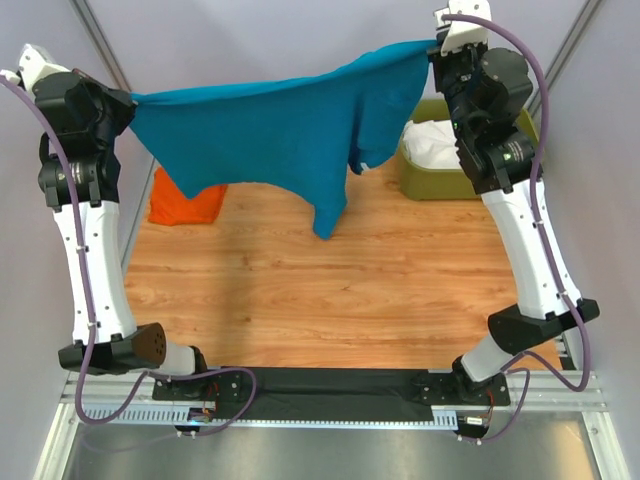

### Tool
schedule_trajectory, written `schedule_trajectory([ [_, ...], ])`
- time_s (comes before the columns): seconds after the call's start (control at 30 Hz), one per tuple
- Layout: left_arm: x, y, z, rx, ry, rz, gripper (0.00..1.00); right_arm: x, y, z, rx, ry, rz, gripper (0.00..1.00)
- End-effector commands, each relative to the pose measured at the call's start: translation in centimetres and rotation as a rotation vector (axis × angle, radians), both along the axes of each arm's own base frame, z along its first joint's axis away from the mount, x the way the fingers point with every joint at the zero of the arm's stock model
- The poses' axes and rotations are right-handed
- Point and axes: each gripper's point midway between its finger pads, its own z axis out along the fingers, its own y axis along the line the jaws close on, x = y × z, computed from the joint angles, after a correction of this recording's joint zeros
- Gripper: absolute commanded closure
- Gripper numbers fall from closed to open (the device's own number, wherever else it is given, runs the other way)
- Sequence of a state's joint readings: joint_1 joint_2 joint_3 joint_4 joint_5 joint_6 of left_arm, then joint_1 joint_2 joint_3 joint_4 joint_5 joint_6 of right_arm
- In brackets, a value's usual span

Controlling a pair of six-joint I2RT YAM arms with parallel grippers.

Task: Fold and stack the t-shirts
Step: Flatten the tshirt out

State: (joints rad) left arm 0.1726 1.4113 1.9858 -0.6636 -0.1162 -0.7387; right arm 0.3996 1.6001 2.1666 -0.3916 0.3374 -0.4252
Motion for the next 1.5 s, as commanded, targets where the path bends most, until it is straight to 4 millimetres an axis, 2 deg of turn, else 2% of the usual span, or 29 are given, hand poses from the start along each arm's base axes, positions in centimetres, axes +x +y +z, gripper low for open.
schedule_trajectory([
  [0.0,-2.0,1.2,3.3,0.096,-0.051,0.069,1.0,-3.5,-1.8,6.6,-0.073,-0.194,-0.023,1.0],
  [0.17,-4.9,1.0,4.6,0.105,-0.079,0.084,1.0,-6.4,-3.6,6.7,-0.155,-0.181,-0.134,1.0],
  [0.2,-5.3,0.9,4.4,0.103,-0.072,0.084,1.0,-6.8,-3.8,6.5,-0.16,-0.168,-0.139,1.0],
  [0.33,-8.1,0.1,3.9,0.089,-0.054,0.068,1.0,-11.7,-5.9,7.5,-0.114,-0.177,-0.156,1.0],
  [0.4,-9.3,-0.3,2.8,0.083,-0.011,0.056,1.0,-13.0,-5.7,6.5,-0.126,-0.147,-0.148,1.0],
  [0.43,-10.4,-0.8,2.8,0.086,-0.011,0.035,1.0,-14.8,-6.5,6.6,-0.108,-0.146,-0.163,1.0],
  [0.5,-11.8,-1.4,1.7,0.084,0.03,0.013,1.0,-15.9,-6.7,5.0,-0.109,-0.099,-0.161,1.0],
  [0.53,-13.4,-1.9,2.1,0.088,0.012,0.003,1.0,-17.9,-8.2,5.1,-0.074,-0.101,-0.185,1.0],
  [0.57,-15.4,-2.2,2.1,0.102,0.008,-0.001,1.0,-19.6,-8.9,4.3,-0.046,-0.084,-0.177,1.0],
  [0.6,-15.4,-2.2,2.0,0.101,0.011,-0.001,1.0,-19.4,-7.9,3.7,-0.055,-0.066,-0.145,1.0],
  [0.63,-17.5,-2.3,2.1,0.126,0.005,0.009,1.0,-21.2,-9.2,3.7,-0.016,-0.067,-0.147,1.0],
  [0.7,-19.8,-2.4,1.8,0.149,0.016,0.022,1.0,-22.9,-10.7,2.8,0.003,-0.034,-0.151,1.0],
  [0.73,-21.5,-2.3,2.1,0.16,-0.001,0.043,1.0,-23.3,-11.0,2.5,0.0,-0.019,-0.144,1.0],
  [0.77,-22.2,-2.4,1.8,0.158,0.0,0.042,1.0,-23.6,-11.3,1.3,-0.025,0.028,-0.147,1.0],
  [0.8,-23.5,-2.7,1.5,0.157,-0.002,0.033,1.0,-24.0,-11.7,1.6,-0.011,0.034,-0.147,1.0],
  [0.87,-24.4,-2.9,1.2,0.15,0.004,0.028,1.0,-24.3,-11.4,0.7,-0.015,0.079,-0.106,1.0],
  [0.9,-24.6,-3.0,0.7,0.147,0.023,0.027,1.0,-24.4,-10.9,0.9,-0.006,0.07,-0.067,1.0],
  [1.0,-22.7,-2.7,-1.4,0.139,0.117,0.022,1.0,-23.6,-9.5,0.4,-0.001,0.064,-0.037,1.0],
  [1.03,-20.9,-2.5,-2.5,0.13,0.173,0.017,1.0,-22.1,-8.0,-1.8,-0.056,0.113,-0.043,1.0],
  [1.1,-18.1,-2.2,-4.7,0.113,0.236,0.014,1.0,-20.4,-6.3,-3.5,-0.075,0.136,-0.05,1.0],
  [1.13,-16.6,-1.9,-5.8,0.106,0.267,0.023,1.0,-18.8,-4.7,-6.6,-0.131,0.191,-0.053,1.0],
  [1.17,-15.2,-1.7,-7.8,0.099,0.318,0.024,1.0,-18.1,-3.9,-6.9,-0.107,0.177,-0.048,1.0],
  [1.2,-13.1,-1.4,-8.9,0.09,0.345,0.028,1.0,-17.1,-2.4,-8.4,-0.097,0.201,-0.013,1.0],
  [1.23,-11.9,-1.4,-10.0,0.083,0.377,0.022,1.0,-16.0,-2.4,-9.7,-0.078,0.229,-0.024,1.0],
  [1.27,-10.4,-1.4,-11.7,0.074,0.411,0.007,1.0,-14.9,-1.7,-12.0,-0.085,0.286,-0.016,1.0],
  [1.3,-8.7,-1.6,-13.7,0.054,0.462,-0.013,1.0,-13.4,-0.1,-14.1,-0.086,0.342,0.042,1.0],
  [1.33,-7.7,-1.6,-15.0,0.044,0.486,-0.018,1.0,-12.0,-1.0,-15.7,-0.043,0.385,0.007,1.0],
  [1.4,-5.3,-1.3,-19.1,0.022,0.546,-0.008,1.0,-9.4,0.0,-20.3,-0.057,0.474,0.017,1.0],
  [1.47,-3.8,-0.9,-22.5,0.016,0.597,0.003,1.0,-7.3,0.3,-23.2,-0.053,0.51,0.011,1.0],
])
